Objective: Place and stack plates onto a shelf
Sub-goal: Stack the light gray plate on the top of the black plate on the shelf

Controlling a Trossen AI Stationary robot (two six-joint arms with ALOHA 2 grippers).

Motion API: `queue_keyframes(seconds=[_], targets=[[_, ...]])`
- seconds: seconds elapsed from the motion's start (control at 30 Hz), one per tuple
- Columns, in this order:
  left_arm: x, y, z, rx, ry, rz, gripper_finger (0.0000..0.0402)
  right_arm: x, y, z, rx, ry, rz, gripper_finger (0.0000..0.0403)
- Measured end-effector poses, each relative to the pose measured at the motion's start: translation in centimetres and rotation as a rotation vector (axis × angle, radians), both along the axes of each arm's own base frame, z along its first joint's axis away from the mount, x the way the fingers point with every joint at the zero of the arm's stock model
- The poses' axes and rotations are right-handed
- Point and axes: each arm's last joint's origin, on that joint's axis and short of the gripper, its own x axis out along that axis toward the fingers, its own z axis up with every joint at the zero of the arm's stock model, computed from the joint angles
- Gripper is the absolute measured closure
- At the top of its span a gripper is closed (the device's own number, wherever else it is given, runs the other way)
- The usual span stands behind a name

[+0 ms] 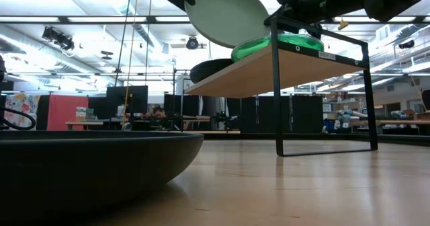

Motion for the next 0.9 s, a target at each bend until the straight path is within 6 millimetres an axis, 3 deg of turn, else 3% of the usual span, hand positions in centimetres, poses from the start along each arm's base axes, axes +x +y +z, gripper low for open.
queue_keyframes(seconds=[0.43, 0.63, 0.9], targets=[[-1.7, -0.2, 0.8, -0.014, 0.032, -0.053, 0.0251, -0.2, -0.2, 0.1, 0.014, -0.014, -0.06, 0.039], [-3.7, -0.6, 0.8, -0.059, 0.136, -0.082, 0.0251, -0.2, -0.2, 0.3, 0.012, -0.025, -0.068, 0.039], [-5.6, -4.3, -0.8, 0.004, 0.128, -0.151, 0.0251, 0.5, -0.6, 2.5, -0.02, -0.025, -0.088, 0.039]])
